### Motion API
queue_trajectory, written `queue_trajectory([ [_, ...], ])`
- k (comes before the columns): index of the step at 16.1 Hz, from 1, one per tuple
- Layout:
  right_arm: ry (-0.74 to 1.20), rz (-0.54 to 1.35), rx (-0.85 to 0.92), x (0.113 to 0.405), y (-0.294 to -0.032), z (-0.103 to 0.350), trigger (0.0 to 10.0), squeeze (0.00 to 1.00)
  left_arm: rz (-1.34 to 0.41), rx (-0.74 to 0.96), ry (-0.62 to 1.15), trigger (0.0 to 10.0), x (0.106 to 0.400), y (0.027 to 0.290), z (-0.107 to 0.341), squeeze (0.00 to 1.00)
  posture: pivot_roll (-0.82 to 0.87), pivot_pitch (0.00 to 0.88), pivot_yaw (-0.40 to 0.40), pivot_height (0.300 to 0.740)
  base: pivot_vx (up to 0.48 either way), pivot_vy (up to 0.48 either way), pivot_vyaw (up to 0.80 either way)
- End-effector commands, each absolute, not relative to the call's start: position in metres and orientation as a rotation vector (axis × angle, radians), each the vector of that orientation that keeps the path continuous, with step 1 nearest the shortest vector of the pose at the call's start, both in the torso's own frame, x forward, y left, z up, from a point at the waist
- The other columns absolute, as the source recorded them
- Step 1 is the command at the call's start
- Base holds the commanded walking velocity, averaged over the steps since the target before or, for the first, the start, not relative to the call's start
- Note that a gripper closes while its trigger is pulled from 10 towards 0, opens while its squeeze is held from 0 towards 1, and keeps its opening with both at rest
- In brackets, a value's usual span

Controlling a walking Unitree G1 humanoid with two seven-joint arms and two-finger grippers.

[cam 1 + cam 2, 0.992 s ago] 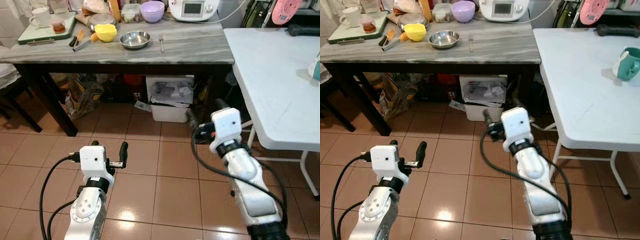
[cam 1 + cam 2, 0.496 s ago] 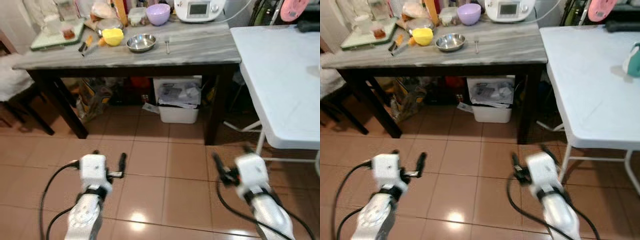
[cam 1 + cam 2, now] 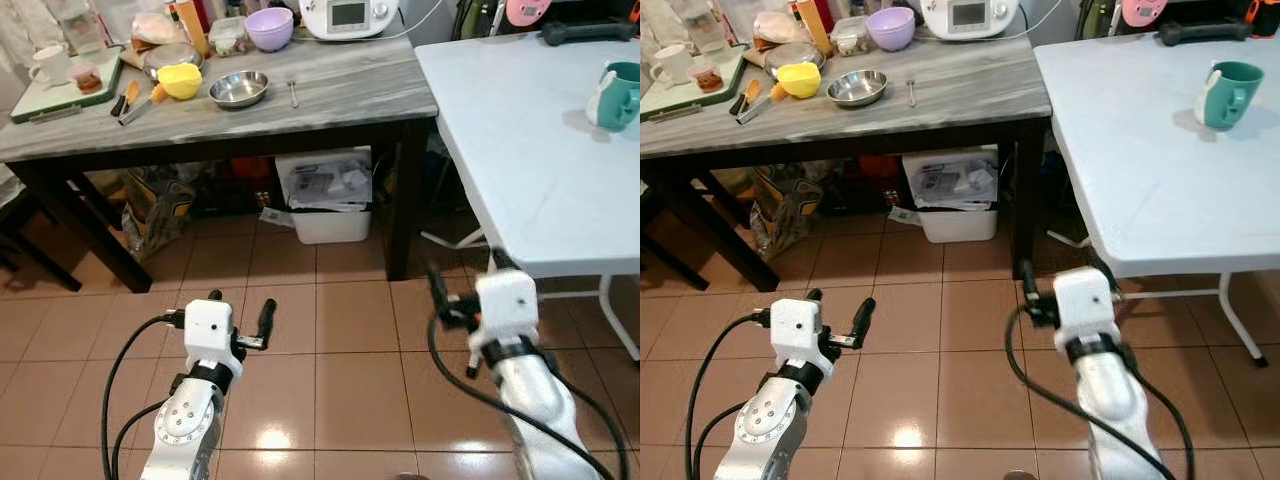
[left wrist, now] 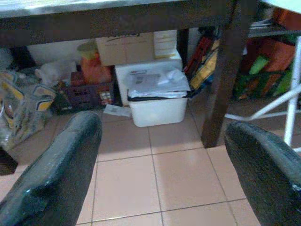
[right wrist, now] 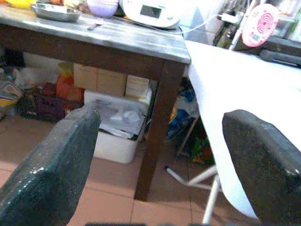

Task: Setting the table

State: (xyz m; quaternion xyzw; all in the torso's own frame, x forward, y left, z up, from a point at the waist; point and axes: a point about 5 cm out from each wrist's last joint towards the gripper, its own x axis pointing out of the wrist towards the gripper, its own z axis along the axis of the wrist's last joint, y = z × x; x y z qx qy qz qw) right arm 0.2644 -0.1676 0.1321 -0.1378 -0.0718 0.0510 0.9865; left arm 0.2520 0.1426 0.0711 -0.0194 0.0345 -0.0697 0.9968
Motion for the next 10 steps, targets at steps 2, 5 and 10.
queue_trajectory([
  [2,-0.128,0.15,-0.273,0.272,-0.158,0.129,10.0,0.0,-0.07,-0.05,0.074,10.0,0.256,0.149,0.067,0.0,-0.26,0.068,0.074,0.74,0.0,0.0,0.0],
  [5,-0.1,0.209,-0.279,0.283,-0.157,0.128,10.0,0.0,-0.024,-0.066,0.061,10.0,0.25,0.147,0.066,0.0,-0.21,0.067,-0.022,0.74,0.0,0.0,0.0],
  [10,-0.103,0.336,-0.279,0.294,-0.139,0.128,10.0,0.0,0.075,-0.081,0.051,10.0,0.238,0.155,0.063,0.0,-0.14,0.07,-0.073,0.74,0.0,0.0,0.0],
])
